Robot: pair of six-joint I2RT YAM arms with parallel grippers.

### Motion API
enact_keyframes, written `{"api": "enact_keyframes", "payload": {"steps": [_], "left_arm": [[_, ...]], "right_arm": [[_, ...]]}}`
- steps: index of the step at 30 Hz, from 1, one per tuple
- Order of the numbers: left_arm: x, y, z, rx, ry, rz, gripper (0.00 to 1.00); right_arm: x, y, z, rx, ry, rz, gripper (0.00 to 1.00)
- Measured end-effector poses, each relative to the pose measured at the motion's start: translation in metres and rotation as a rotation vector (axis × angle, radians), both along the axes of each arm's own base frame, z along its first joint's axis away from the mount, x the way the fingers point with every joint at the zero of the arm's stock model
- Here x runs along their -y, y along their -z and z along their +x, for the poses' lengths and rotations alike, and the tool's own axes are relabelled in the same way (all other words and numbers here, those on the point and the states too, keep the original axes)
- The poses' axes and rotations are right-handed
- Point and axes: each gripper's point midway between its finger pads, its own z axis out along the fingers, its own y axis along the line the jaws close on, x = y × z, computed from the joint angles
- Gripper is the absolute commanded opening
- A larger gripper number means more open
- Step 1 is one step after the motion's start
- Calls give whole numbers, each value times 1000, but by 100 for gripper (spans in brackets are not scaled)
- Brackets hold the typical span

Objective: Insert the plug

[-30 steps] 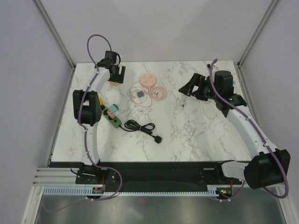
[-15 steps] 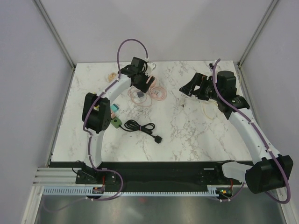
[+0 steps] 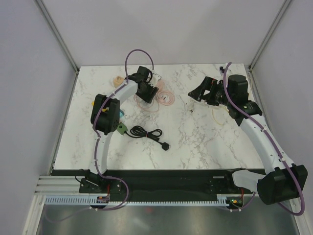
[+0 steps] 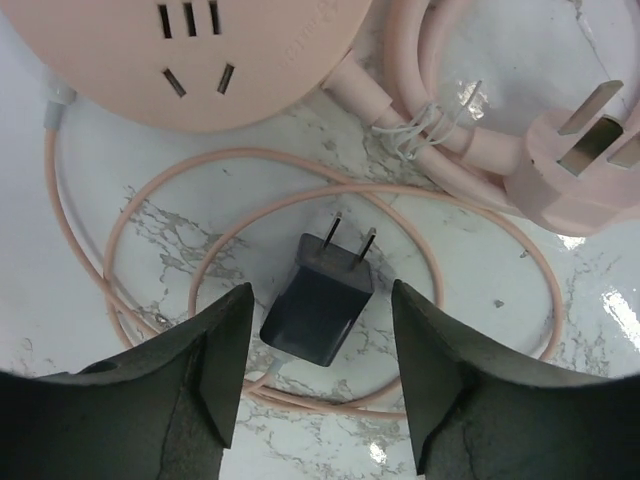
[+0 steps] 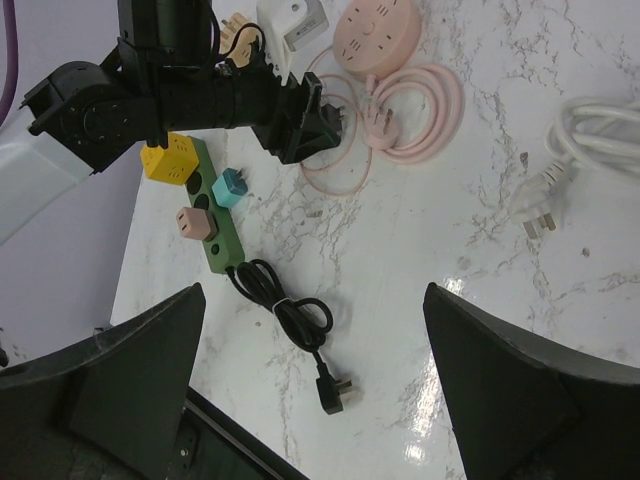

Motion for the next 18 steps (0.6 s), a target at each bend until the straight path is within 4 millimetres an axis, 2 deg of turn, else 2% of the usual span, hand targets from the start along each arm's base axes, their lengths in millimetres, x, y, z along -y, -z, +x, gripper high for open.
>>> {"api": "enact_keyframes", "payload": {"steps": [3,4,7,13,16,18], "left_arm": [[1,0,-2,-7,10,-3,41],[2,0,-2,-9,15,-6,27],[3,0,-3,-11,26,-14,4],[9,-8,-10,-38,3,-62,2],[23,-33,-18,-62,-45,-172,2],[35,-65,-22,-74,-99,-286,2]], "right_arm": [[0,1,-1,-6,1,-1,98],[1,2,-1,-7,3,-2,98],[1,2,-1,-11,7,-5,98],[8,7,3,-19,43,-37,98],[16,10,11,-24,84,-81,98],[22,12,15,-16,113,-106,98]]}}
